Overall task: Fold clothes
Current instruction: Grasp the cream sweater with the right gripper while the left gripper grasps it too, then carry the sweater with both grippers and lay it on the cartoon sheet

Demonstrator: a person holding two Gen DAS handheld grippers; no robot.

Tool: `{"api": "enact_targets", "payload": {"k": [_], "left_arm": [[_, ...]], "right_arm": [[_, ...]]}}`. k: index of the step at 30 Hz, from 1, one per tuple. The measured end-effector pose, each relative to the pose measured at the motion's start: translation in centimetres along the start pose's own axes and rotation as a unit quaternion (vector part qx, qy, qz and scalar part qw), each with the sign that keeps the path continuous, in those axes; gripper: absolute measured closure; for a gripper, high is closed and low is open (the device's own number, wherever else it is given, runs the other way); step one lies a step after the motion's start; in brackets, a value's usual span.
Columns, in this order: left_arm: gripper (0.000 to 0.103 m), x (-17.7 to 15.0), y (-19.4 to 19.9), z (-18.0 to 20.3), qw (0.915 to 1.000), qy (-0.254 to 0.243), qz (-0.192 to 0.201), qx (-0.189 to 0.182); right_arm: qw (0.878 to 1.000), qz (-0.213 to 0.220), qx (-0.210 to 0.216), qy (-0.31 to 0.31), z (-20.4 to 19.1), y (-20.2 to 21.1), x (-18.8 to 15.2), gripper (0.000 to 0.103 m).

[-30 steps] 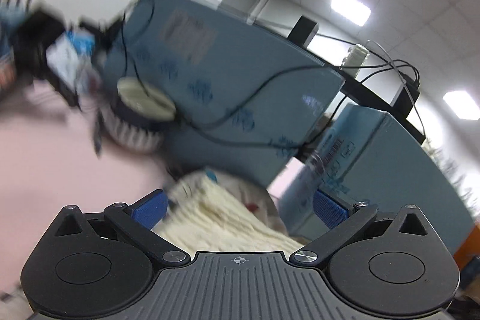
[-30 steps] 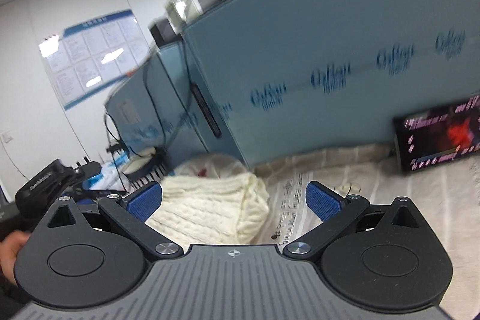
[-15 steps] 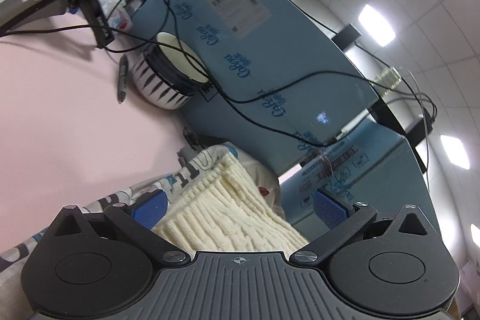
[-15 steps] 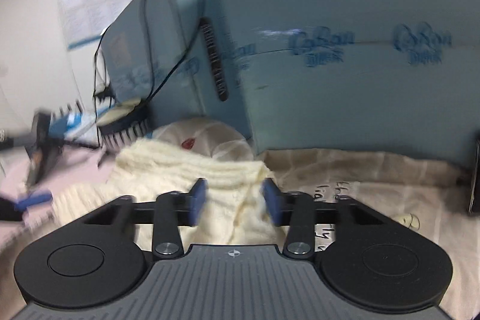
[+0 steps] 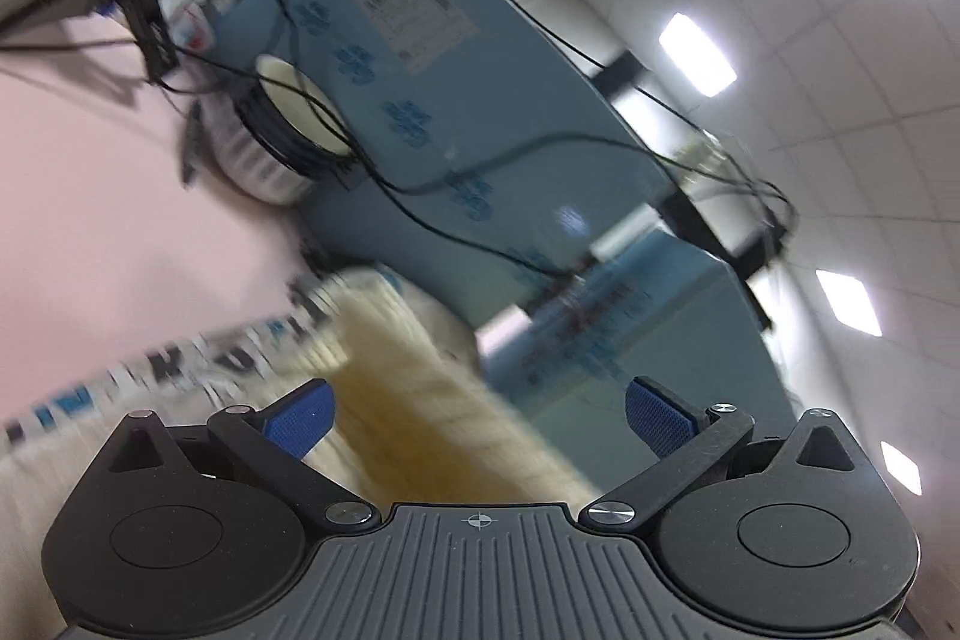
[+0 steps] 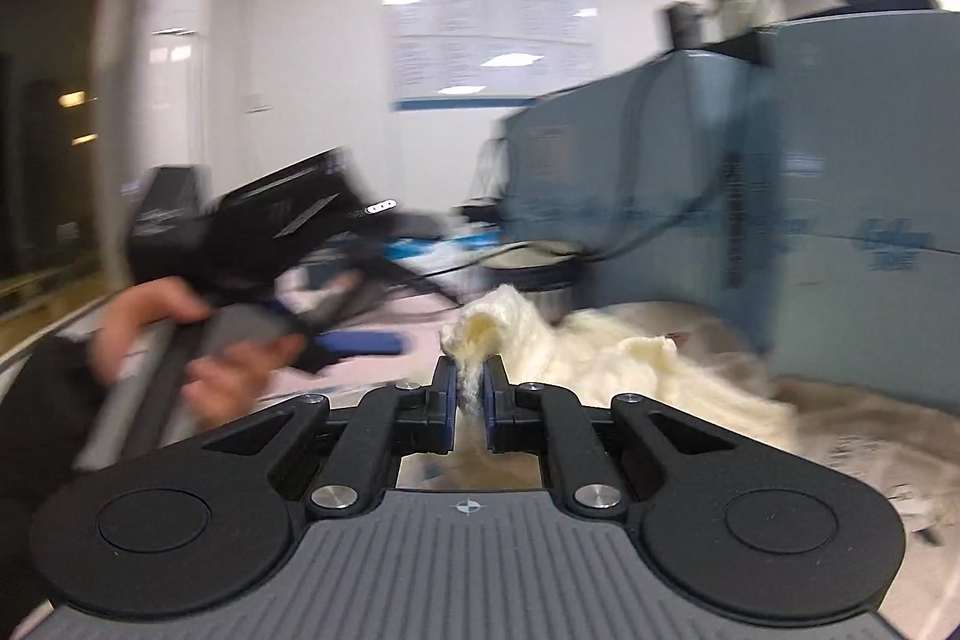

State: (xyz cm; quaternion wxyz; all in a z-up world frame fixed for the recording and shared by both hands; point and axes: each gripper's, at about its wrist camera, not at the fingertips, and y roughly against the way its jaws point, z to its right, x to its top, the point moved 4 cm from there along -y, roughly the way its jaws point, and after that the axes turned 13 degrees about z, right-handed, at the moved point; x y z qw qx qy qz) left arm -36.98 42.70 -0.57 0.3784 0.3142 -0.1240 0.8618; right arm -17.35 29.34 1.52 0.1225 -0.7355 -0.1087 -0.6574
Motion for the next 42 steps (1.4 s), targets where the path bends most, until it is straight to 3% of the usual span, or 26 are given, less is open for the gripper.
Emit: {"api": "enact_targets", "payload": {"k": [2, 4, 5, 6, 8, 11, 12, 13, 15, 17, 20, 23, 24, 26, 27, 28, 30, 37, 42], "left_arm": [[0.0, -0.9, 0.3, 0.1, 0.9999, 0.001, -0.012, -0.001], [0.004, -1.8, 0.6, -0.1, 0.9995, -0.011, -0.017, 0.024], [0.022, -2.2, 0.8, -0.2, 0.999, -0.023, -0.014, 0.035], [0.052, -2.5, 0.8, -0.3, 0.998, -0.036, -0.014, 0.05], [0.066, -3.1, 0.9, -0.7, 0.9957, -0.054, -0.017, 0.074], [0.069, -3.1, 1.4, -1.1, 0.9963, -0.046, -0.011, 0.072], [0.068, -3.1, 1.7, -1.0, 0.9964, -0.046, -0.006, 0.07], [0.068, -3.2, 2.0, -1.1, 0.9963, -0.046, -0.003, 0.072], [0.068, -3.2, 2.6, -1.1, 0.996, -0.047, 0.005, 0.076], [0.068, -3.2, 3.1, -1.2, 0.996, -0.046, 0.013, 0.076], [0.068, -3.3, 3.0, -1.2, 0.9957, -0.049, 0.014, 0.078], [0.068, -3.4, 2.8, -1.3, 0.9951, -0.056, 0.013, 0.081], [0.068, -3.4, 2.8, -1.3, 0.9951, -0.057, 0.013, 0.08], [0.068, -3.4, 2.7, -1.3, 0.9951, -0.06, 0.014, 0.078], [0.069, -3.4, 2.7, -1.3, 0.995, -0.063, 0.014, 0.077], [0.069, -3.4, 2.6, -1.3, 0.9949, -0.065, 0.015, 0.075], [0.077, -3.5, 2.6, -1.0, 0.9948, -0.076, 0.017, 0.066], [0.082, -3.9, 4.1, 1.3, 0.9961, -0.08, 0.035, 0.014], [0.082, -5.3, 6.4, 4.2, 0.9969, -0.068, 0.027, -0.03]], "right_arm": [[1.0, -0.005, 0.012, -0.006, -0.2, 0.3, 0.2, 0.095], [1.0, -0.01, 0.024, -0.013, -0.4, 0.7, 0.4, 0.095], [0.999, -0.013, 0.03, -0.016, -0.6, 0.8, 0.5, 0.095], [0.999, -0.015, 0.036, -0.019, -0.7, 1.0, 0.6, 0.094], [0.998, -0.021, 0.049, -0.025, -0.9, 1.3, 0.8, 0.091], [0.997, -0.028, 0.067, -0.035, -1.2, 1.8, 1.1, 0.07], [0.996, -0.031, 0.073, -0.038, -1.3, 2.0, 1.2, 0.054], [0.996, -0.03, 0.061, -0.049, -0.7, 2.1, 1.3, 0.036], [0.995, -0.022, -0.018, -0.094, 2.8, 1.7, 1.5, 0.027], [0.984, -0.032, -0.087, -0.151, 6.3, 0.7, 0.6, 0.027], [0.954, -0.057, -0.177, -0.234, 11.4, -1.0, -1.1, 0.027], [0.932, -0.081, -0.221, -0.276, 14.1, -3.0, -2.9, 0.028], [0.931, -0.083, -0.224, -0.276, 14.1, -3.5, -3.3, 0.03], [0.929, -0.087, -0.229, -0.278, 14.2, -4.5, -4.1, 0.051], [0.931, -0.09, -0.236, -0.262, 13.9, -4.9, -4.4, 0.072], [0.938, -0.094, -0.249, -0.224, 13.1, -5.1, -4.5, 0.081], [0.948, -0.088, -0.256, -0.167, 11.7, -5.1, -4.2, 0.088], [0.969, -0.002, -0.221, -0.109, 7.4, -1.9, 1.7, 0.091], [0.971, 0.039, -0.226, -0.071, 4.8, 3.6, 5.4, 0.091]]}}
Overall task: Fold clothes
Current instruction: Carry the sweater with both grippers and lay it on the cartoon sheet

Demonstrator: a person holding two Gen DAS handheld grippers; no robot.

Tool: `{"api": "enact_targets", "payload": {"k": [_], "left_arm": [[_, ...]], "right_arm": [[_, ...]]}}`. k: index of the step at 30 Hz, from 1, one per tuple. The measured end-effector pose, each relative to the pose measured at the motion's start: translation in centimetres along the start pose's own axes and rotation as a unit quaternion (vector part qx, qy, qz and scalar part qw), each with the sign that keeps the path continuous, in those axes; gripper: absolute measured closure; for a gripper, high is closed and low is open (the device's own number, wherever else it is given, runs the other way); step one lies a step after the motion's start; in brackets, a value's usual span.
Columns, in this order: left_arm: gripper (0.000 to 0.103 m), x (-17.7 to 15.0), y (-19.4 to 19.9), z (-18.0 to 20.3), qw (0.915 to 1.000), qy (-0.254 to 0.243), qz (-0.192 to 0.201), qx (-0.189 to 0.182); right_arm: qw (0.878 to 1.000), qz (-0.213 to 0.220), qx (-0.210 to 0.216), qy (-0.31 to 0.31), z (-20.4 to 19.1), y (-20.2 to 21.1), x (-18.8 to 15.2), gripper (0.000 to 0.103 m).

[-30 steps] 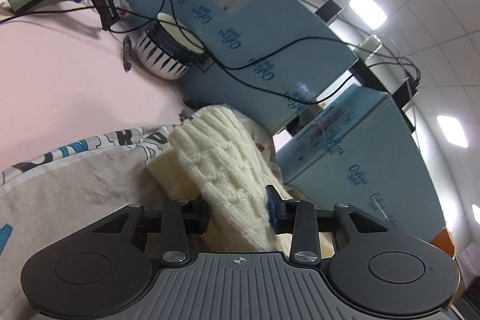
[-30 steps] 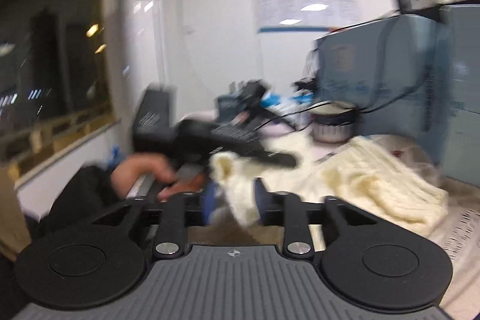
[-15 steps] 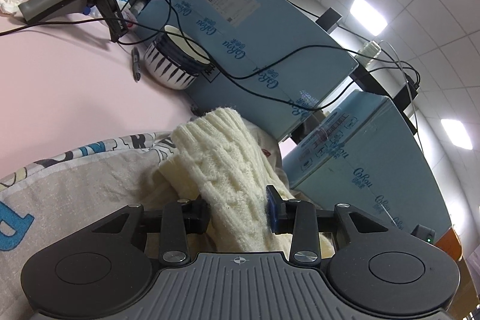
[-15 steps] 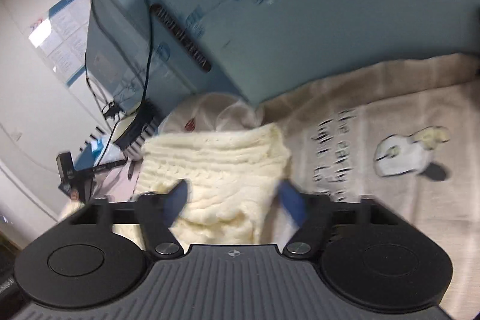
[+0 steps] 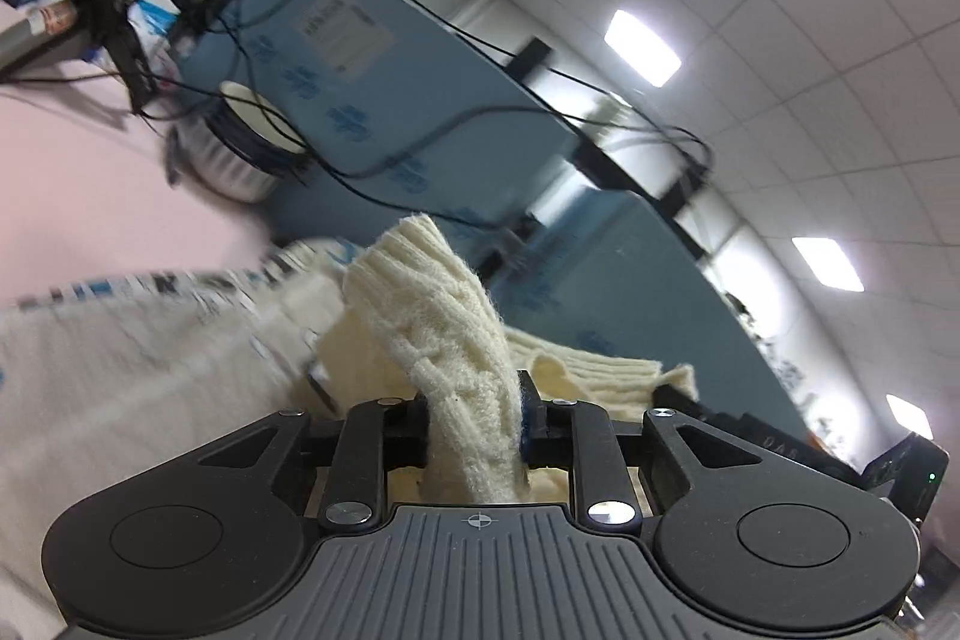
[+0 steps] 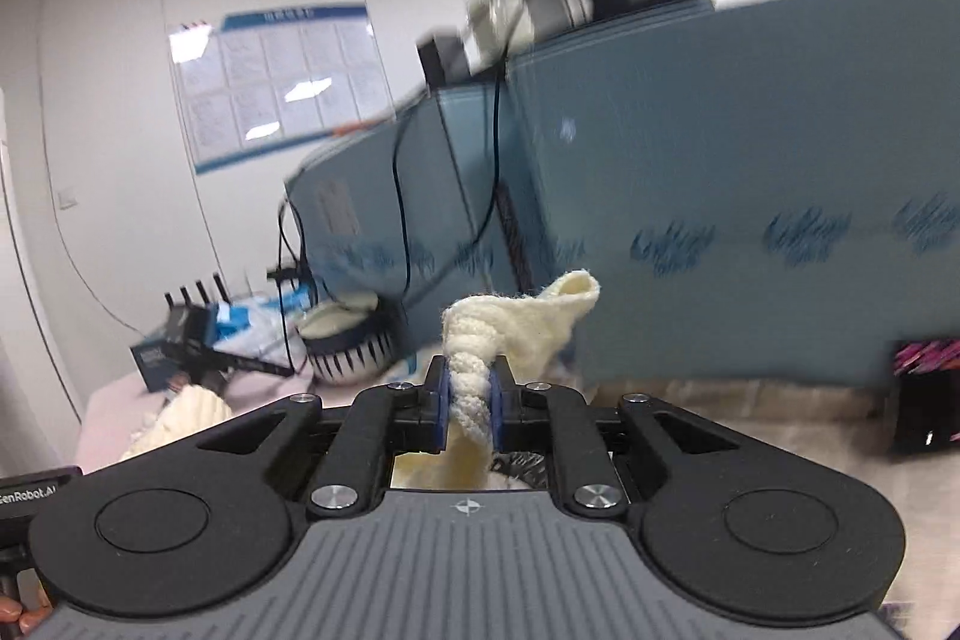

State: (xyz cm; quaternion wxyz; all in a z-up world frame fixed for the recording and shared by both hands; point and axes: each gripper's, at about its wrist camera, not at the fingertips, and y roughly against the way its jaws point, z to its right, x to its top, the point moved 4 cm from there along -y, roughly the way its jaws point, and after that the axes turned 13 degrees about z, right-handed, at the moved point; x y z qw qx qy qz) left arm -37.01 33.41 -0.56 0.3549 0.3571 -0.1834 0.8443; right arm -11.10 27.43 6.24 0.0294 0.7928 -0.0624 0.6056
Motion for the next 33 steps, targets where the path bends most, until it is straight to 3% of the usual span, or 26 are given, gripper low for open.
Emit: {"api": "enact_targets", "payload": {"k": [3, 10, 15, 19, 24, 29, 33], "left_arm": [[0.082, -1.2, 1.0, 2.1, 0.9995, 0.003, -0.016, -0.026], [0.081, -7.1, -0.6, 6.8, 0.9909, -0.007, -0.11, -0.077], [0.081, -11.7, -1.7, 10.0, 0.9767, -0.022, -0.187, -0.103], [0.081, -15.0, -1.6, 11.8, 0.9629, -0.067, -0.239, -0.106], [0.081, -16.5, -1.2, 11.6, 0.9553, -0.098, -0.268, -0.077], [0.081, -16.7, -0.9, 11.4, 0.9574, -0.097, -0.265, -0.061], [0.081, -17.5, 0.3, 12.0, 0.9537, -0.087, -0.28, -0.065]], "right_arm": [[0.999, 0.02, -0.023, 0.01, 1.4, 4.3, 1.8, 0.091], [0.99, 0.066, -0.123, 0.021, 7.3, 16.2, 4.5, 0.091], [0.974, 0.066, -0.216, 0.036, 11.6, 23.9, 3.6, 0.091], [0.958, 0.036, -0.284, -0.007, 15.5, 28.4, 1.1, 0.091], [0.952, -0.01, -0.298, -0.071, 17.8, 30.8, -2.8, 0.091], [0.953, -0.019, -0.295, -0.071, 18.8, 30.4, -3.2, 0.092], [0.957, -0.026, -0.29, -0.013, 19.6, 28.2, -1.7, 0.092]]}}
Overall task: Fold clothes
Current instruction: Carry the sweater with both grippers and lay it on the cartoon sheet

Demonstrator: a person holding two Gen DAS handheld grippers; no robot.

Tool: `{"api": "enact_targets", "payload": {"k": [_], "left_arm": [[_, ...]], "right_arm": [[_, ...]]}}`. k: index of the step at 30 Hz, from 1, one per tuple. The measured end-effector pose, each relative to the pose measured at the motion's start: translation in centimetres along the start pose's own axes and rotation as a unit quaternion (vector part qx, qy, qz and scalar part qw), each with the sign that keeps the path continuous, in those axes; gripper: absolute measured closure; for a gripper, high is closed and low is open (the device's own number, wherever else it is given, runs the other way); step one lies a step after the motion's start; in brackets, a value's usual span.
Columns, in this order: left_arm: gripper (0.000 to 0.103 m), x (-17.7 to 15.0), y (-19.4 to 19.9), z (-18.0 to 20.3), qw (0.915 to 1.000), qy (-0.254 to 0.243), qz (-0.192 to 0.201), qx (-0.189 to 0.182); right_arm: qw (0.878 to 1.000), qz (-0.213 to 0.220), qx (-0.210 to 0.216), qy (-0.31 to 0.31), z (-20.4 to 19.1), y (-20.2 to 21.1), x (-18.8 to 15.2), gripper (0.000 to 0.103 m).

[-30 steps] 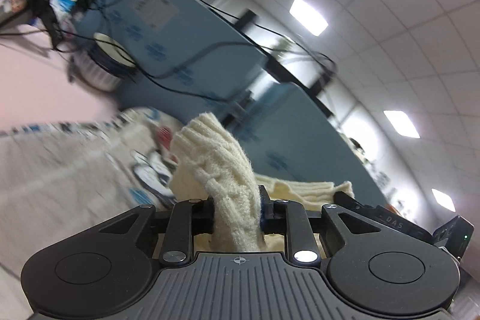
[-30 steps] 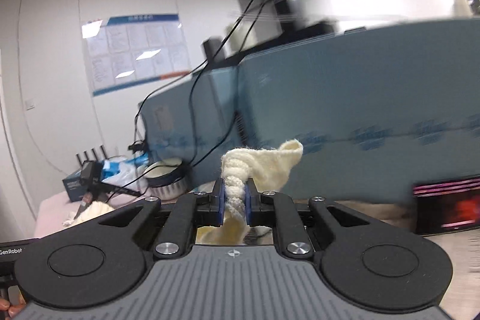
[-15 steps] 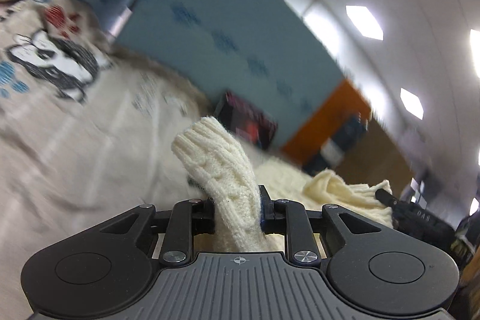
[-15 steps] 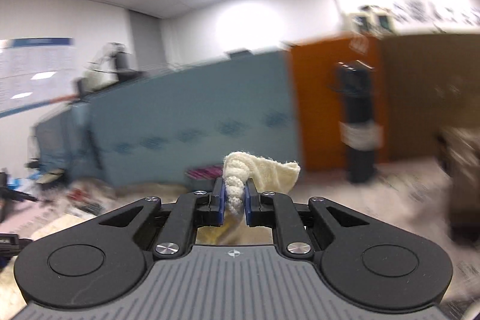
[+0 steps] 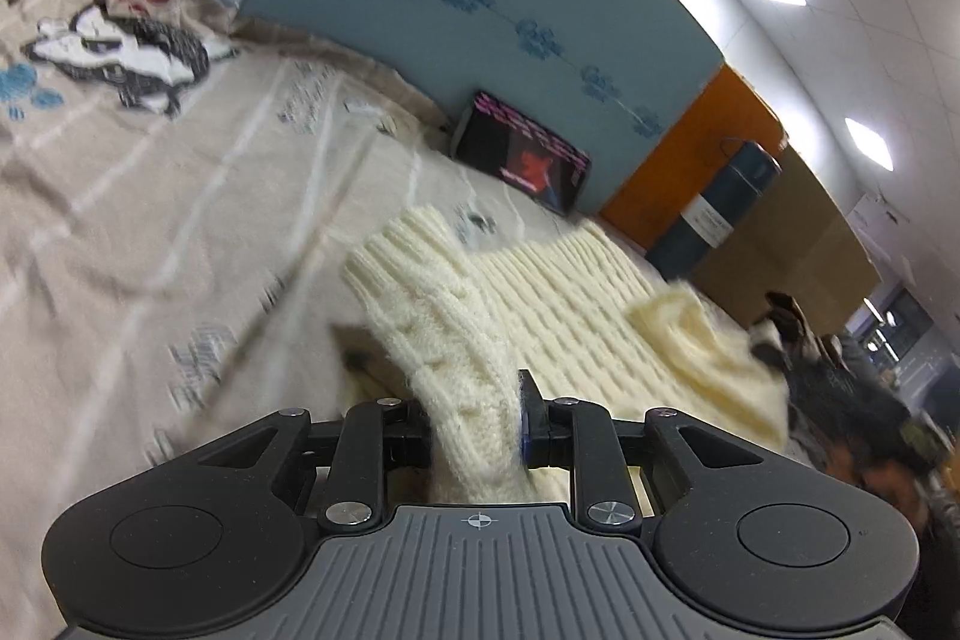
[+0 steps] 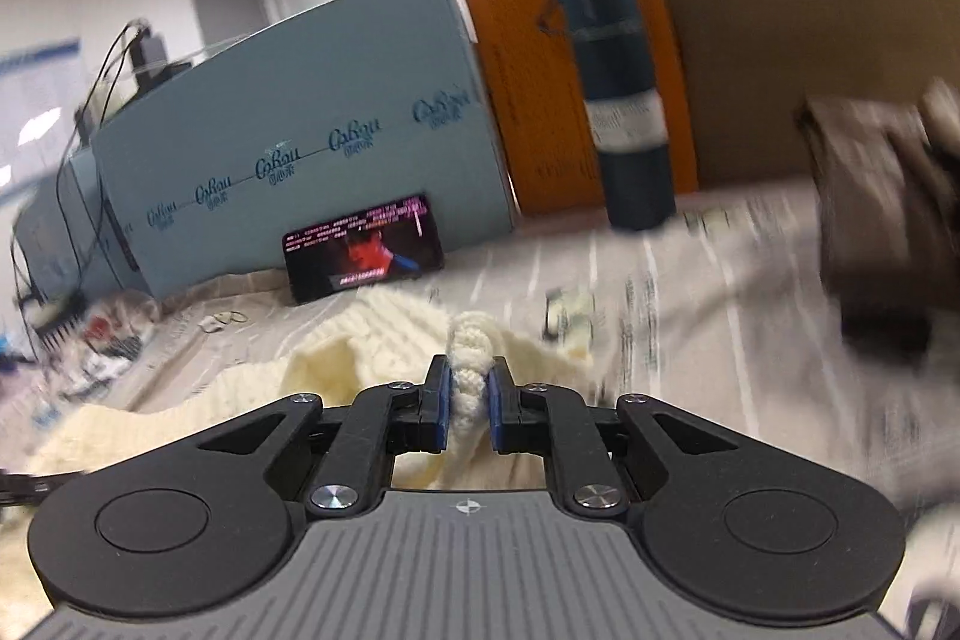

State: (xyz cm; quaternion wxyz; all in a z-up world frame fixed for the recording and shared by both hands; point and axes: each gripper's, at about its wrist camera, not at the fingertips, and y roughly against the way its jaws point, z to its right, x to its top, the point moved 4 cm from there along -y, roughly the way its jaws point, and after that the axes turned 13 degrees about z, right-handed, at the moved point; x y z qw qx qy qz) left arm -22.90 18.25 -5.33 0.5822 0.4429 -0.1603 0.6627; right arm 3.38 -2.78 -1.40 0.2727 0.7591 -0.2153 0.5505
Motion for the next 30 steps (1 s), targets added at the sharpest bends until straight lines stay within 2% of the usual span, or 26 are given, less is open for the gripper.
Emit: {"api": "enact_targets", "payload": {"k": [6, 7, 11, 12, 13, 14, 15, 16, 17, 18, 20, 22, 24, 26, 28, 29, 30], "left_arm": [[0.081, -2.8, 0.5, 3.1, 0.998, 0.005, -0.039, -0.05], [0.081, -3.3, 0.6, 3.6, 0.9974, -0.002, -0.046, -0.055], [0.08, -3.6, 1.3, 3.3, 0.9964, -0.013, -0.059, -0.059], [0.076, -3.4, 1.5, 3.1, 0.9965, -0.016, -0.058, -0.058], [0.074, -3.1, 1.5, 2.9, 0.9968, -0.02, -0.054, -0.056], [0.067, -2.7, 1.6, 2.8, 0.997, -0.024, -0.049, -0.054], [0.053, -2.4, 1.6, 2.7, 0.9973, -0.028, -0.045, -0.052], [0.045, -2.0, 1.7, 2.4, 0.9979, -0.026, -0.037, -0.047], [0.034, -1.5, 1.7, 2.0, 0.9986, -0.018, -0.027, -0.042], [0.029, -1.1, 1.5, 1.6, 0.999, -0.003, -0.023, -0.037], [0.029, -0.5, 1.0, 0.8, 0.9989, 0.024, -0.022, -0.033], [0.029, -0.6, 0.5, 0.5, 0.9985, 0.034, -0.026, -0.035], [0.029, -0.9, 0.3, 0.8, 0.9989, 0.022, -0.023, -0.035], [0.03, -1.1, 0.2, 1.2, 0.9993, 0.006, -0.015, -0.033], [0.032, -1.1, -0.1, 1.1, 0.9996, 0.0, -0.007, -0.028], [0.038, -1.0, -0.2, 1.0, 0.9997, -0.003, -0.003, -0.026], [0.063, -1.0, -0.4, 1.1, 0.9996, -0.019, -0.006, -0.021]], "right_arm": [[1.0, -0.011, -0.022, -0.016, 2.7, -2.0, 1.2, 0.094], [0.999, -0.012, -0.026, -0.019, 3.1, -2.3, 1.4, 0.102], [0.999, -0.02, -0.04, -0.029, 4.9, -3.6, 2.2, 0.101], [0.998, -0.021, -0.044, -0.032, 5.4, -3.9, 2.5, 0.1], [0.998, -0.023, -0.047, -0.035, 5.8, -4.3, 2.7, 0.094], [0.997, -0.025, -0.053, -0.05, 6.4, -4.3, 2.7, 0.088], [0.994, -0.027, -0.059, -0.083, 7.0, -3.8, 2.5, 0.069], [0.991, -0.026, -0.068, -0.116, 7.7, -3.3, 2.3, 0.051], [0.985, -0.022, -0.079, -0.15, 8.3, -2.8, 2.2, 0.047], [0.979, -0.018, -0.091, -0.184, 8.9, -2.2, 2.0, 0.046], [0.972, -0.017, -0.086, -0.22, 9.3, -1.6, 1.6, 0.045], [0.969, -0.034, -0.067, -0.235, 9.0, -1.8, 1.1, 0.036], [0.968, -0.054, -0.057, -0.239, 8.4, -2.7, 0.5, 0.036], [0.972, -0.069, -0.045, -0.221, 7.5, -3.6, -0.2, 0.04], [0.977, -0.082, -0.031, -0.195, 6.4, -4.5, -0.9, 0.062], [0.98, -0.085, -0.022, -0.179, 5.7, -4.9, -1.2, 0.068], [0.984, -0.081, -0.012, -0.156, 5.0, -5.0, -1.3, 0.082]]}}
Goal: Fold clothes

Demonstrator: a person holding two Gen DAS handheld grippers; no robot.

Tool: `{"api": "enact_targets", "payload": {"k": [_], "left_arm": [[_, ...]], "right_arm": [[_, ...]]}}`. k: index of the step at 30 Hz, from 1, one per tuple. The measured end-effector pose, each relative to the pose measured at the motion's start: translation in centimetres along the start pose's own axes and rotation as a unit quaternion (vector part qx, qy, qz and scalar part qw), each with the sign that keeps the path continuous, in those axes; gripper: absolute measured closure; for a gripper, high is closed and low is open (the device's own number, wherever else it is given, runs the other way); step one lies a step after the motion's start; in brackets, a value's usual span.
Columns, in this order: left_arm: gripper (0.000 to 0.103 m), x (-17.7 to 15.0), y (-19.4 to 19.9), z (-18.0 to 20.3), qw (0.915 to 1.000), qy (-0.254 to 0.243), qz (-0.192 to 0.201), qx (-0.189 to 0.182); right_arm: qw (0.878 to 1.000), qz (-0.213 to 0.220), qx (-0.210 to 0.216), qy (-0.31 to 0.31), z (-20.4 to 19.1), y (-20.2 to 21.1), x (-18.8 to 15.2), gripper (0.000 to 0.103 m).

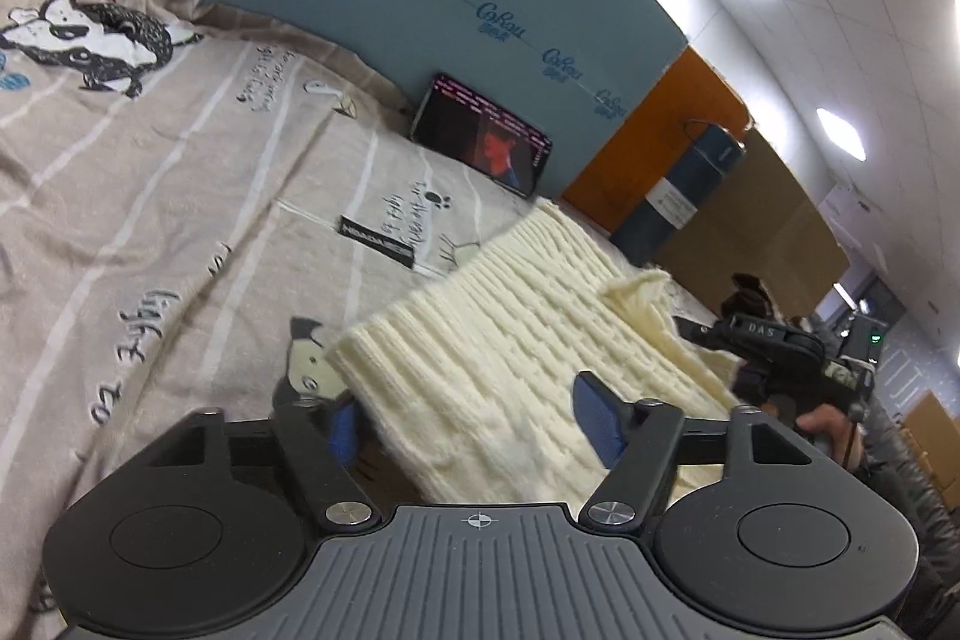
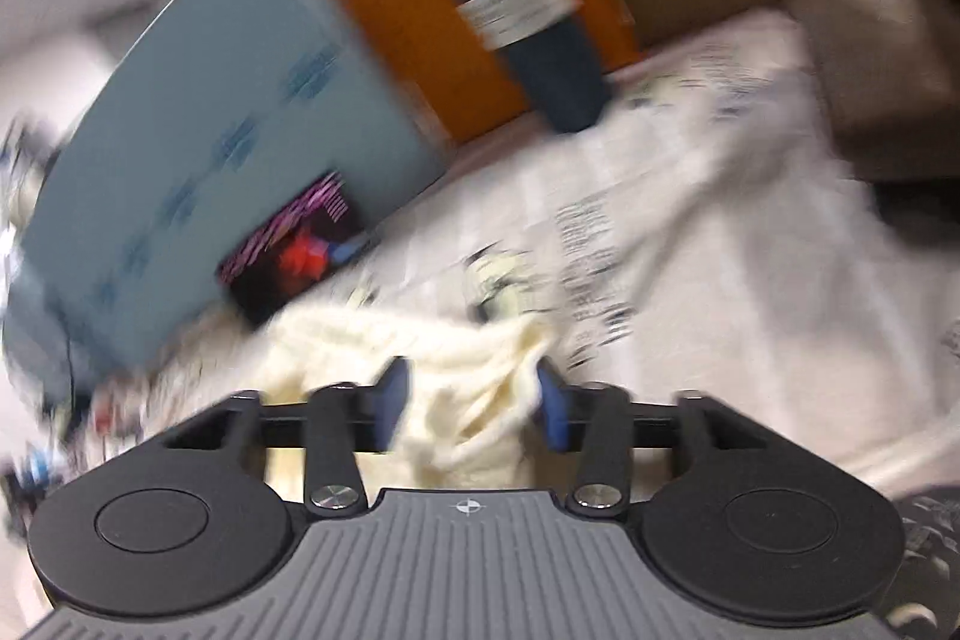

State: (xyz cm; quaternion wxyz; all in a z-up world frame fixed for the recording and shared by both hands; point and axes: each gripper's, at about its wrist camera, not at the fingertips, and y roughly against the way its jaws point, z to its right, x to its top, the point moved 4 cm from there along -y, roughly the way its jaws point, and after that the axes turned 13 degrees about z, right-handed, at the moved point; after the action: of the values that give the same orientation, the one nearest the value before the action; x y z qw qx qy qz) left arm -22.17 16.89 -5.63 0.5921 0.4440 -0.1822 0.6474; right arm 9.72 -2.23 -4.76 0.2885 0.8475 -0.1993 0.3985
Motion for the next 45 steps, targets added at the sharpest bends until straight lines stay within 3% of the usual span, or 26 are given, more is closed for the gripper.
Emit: {"api": "enact_targets", "payload": {"k": [1, 3, 10, 14, 16, 18, 20, 22, 26, 27, 28, 30, 33, 38, 41, 45], "left_arm": [[0.072, 0.0, -0.2, 0.1, 0.9998, -0.016, -0.003, 0.005], [0.079, -0.2, -0.3, 0.4, 0.9998, -0.015, -0.006, -0.006], [0.08, -0.9, -1.2, 2.0, 0.9981, 0.014, -0.019, -0.058], [0.075, -1.4, -1.9, 3.1, 0.9979, -0.01, -0.03, -0.056], [0.066, -1.3, -2.0, 3.1, 0.9984, -0.029, -0.031, -0.038], [0.043, -1.1, -1.9, 2.9, 0.9985, -0.044, -0.026, -0.019], [0.028, -0.4, -1.5, 2.4, 0.9981, -0.06, -0.008, 0.006], [0.024, 0.3, -1.3, 2.0, 0.9957, -0.087, 0.011, 0.03], [0.019, 0.4, -2.1, 1.4, 0.987, -0.143, -0.003, 0.072], [0.015, 0.1, -2.4, 1.3, 0.986, -0.15, -0.008, 0.073], [0.014, 0.0, -2.4, 1.4, 0.9854, -0.155, -0.008, 0.07], [0.01, -0.2, -2.4, 1.5, 0.9849, -0.16, -0.008, 0.065], [0.008, -0.2, -2.4, 1.4, 0.9867, -0.152, -0.007, 0.057], [0.007, -0.3, -2.3, 1.4, 0.9875, -0.148, -0.005, 0.053], [0.007, -0.2, -2.3, 1.4, 0.988, -0.146, -0.004, 0.051], [0.007, -0.2, -2.3, 1.3, 0.9888, -0.141, -0.003, 0.049]], "right_arm": [[1.0, 0.008, 0.006, 0.023, -0.6, 0.1, -0.2, 0.091], [0.998, 0.033, 0.012, 0.053, -1.6, 0.5, 0.3, 0.093], [0.984, 0.108, 0.002, 0.141, -5.2, -0.7, 4.7, 0.094], [0.978, 0.094, -0.014, 0.187, -5.9, -4.3, 5.8, 0.094], [0.977, 0.073, -0.025, 0.2, -5.5, -5.9, 5.3, 0.093], [0.976, 0.063, -0.04, 0.204, -4.8, -6.7, 4.3, 0.091], [0.977, 0.075, -0.055, 0.19, -4.1, -6.1, 4.3, 0.082], [0.979, 0.095, -0.068, 0.169, -3.3, -5.1, 4.7, 0.058], [0.977, 0.127, -0.054, 0.162, -4.2, -0.8, 5.9, 0.053], [0.978, 0.128, -0.036, 0.162, -4.8, 0.6, 6.0, 0.045], [0.979, 0.125, -0.014, 0.159, -5.4, 2.1, 5.8, 0.036], [0.981, 0.117, 0.026, 0.155, -6.6, 4.9, 5.2, 0.028], [0.981, 0.083, 0.071, 0.159, -8.1, 8.1, 2.8, 0.025], [0.966, 0.003, 0.145, 0.216, -10.7, 10.3, -3.2, 0.015], [0.949, -0.05, 0.148, 0.274, -11.8, 9.5, -6.5, 0.012], [0.943, -0.075, 0.103, 0.308, -11.2, 8.0, -8.9, 0.013]]}}
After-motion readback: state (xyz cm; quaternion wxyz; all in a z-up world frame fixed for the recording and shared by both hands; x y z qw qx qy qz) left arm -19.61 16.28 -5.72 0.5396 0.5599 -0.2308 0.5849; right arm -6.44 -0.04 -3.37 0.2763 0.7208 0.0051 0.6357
